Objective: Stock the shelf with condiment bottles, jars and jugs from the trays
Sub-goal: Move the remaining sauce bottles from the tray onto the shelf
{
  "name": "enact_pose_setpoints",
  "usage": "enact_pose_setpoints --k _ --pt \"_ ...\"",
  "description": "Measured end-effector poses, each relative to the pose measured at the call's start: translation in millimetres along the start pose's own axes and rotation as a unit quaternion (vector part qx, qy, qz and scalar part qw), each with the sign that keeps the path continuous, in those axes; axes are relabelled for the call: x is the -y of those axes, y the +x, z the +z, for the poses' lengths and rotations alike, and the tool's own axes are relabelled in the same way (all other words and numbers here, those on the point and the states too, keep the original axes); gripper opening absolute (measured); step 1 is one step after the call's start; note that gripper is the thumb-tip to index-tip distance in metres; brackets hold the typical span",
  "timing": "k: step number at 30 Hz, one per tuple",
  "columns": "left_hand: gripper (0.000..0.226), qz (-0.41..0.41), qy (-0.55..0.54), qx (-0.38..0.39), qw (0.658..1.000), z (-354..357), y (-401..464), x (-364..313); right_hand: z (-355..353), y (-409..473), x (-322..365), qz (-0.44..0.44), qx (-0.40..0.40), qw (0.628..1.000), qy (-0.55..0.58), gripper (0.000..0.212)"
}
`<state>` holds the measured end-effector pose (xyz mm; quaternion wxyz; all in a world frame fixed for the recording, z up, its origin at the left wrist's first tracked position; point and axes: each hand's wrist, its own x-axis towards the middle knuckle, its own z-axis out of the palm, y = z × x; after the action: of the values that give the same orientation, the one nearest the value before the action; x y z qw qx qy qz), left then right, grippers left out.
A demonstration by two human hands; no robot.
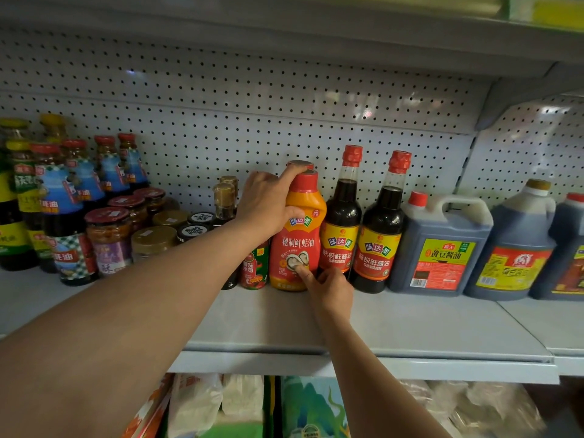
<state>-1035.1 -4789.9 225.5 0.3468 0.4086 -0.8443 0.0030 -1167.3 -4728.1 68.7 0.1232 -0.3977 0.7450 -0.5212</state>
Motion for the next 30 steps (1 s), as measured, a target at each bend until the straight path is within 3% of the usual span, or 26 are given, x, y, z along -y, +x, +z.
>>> enact_pose_setpoints --k 17,21,24,30 --pt "0.083 0.006 0.015 -0.011 1.0 2 1 2 -3 -3 5 -0.006 -0.006 1.0 -0.017 0.057" --pt "0.106 -0.005 0.068 -0.01 0.998 -3 -9 -4 -12 -14 8 -0.03 0.0 0.999 0.018 0.051" --pt "0.116 -0.03 0.027 -0.027 0.999 -13 -38 -12 -26 -37 9 -0.047 -0.004 0.998 0.045 0.044" --pt "0.089 -0.139 -0.079 0.016 0.987 -33 -146 4 -53 -101 12 -0.068 0.018 0.997 -0.004 0.064"
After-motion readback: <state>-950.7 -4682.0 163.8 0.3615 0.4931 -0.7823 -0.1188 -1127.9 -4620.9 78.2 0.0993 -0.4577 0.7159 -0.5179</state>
